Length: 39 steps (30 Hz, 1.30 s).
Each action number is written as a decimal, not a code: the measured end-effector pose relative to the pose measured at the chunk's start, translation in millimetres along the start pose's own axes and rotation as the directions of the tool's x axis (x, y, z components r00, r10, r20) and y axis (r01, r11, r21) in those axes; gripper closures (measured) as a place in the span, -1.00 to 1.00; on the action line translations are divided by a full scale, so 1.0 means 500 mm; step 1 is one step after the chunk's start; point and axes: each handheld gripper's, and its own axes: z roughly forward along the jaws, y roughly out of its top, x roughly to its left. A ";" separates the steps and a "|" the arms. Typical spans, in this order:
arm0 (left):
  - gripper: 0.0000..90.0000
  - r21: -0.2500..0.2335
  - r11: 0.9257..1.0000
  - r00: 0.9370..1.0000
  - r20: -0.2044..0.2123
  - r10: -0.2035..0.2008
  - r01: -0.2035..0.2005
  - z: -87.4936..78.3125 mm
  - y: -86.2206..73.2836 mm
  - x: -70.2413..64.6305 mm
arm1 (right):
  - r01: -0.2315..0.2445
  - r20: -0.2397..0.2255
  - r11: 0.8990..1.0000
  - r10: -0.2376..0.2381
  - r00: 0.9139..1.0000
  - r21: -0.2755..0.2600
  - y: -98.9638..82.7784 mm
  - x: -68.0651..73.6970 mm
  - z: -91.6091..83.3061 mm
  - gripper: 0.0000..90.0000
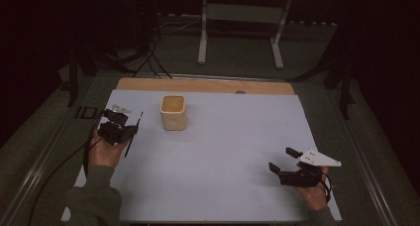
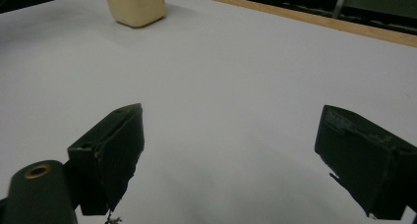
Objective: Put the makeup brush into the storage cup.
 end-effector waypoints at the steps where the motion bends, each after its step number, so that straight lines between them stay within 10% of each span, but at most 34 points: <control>1: 0.91 -0.010 1.000 1.000 0.000 0.000 0.000 -0.001 0.000 0.000 | 0.001 0.000 1.000 -0.001 1.000 0.000 0.000 0.000 0.000 -0.75; 39: 0.91 -0.263 0.964 0.999 -0.020 0.032 -0.036 -0.026 -0.004 0.008 | 0.004 -0.005 1.000 -0.004 1.000 -0.006 0.000 0.000 -0.001 -0.76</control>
